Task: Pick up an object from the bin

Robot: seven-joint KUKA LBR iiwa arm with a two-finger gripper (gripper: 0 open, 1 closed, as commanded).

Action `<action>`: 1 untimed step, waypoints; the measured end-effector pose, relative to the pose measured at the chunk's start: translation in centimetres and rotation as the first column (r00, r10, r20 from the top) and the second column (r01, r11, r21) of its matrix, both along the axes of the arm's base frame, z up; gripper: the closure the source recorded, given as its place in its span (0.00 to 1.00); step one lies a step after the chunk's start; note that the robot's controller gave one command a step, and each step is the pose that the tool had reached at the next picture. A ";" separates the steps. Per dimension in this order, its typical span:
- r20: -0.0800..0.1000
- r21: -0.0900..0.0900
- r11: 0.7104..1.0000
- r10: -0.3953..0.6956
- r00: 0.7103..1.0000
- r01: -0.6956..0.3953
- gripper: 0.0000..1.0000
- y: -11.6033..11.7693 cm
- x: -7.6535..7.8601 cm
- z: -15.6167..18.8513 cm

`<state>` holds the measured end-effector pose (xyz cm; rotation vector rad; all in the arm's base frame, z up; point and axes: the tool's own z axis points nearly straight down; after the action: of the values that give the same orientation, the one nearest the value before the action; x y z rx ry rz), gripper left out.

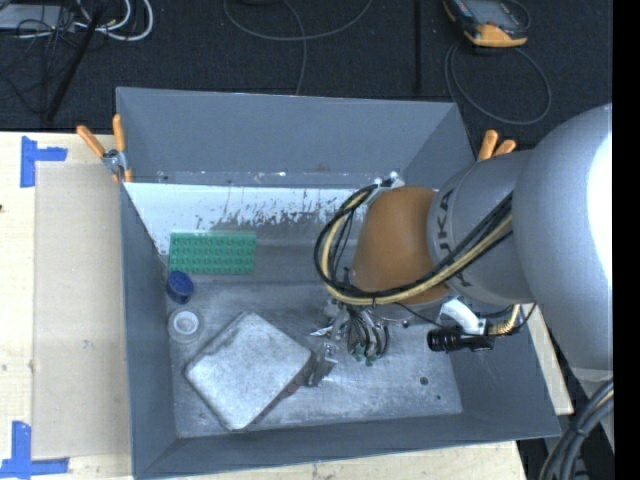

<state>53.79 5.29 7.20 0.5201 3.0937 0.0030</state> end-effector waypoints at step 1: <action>-0.007 0.003 1.000 0.000 1.000 0.000 1.00 0.1 -0.1 0.1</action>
Offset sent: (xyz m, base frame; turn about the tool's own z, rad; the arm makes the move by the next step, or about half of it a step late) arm 0.0000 0.0000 0.0000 0.0000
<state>53.71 5.42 7.33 0.5210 3.1006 0.0053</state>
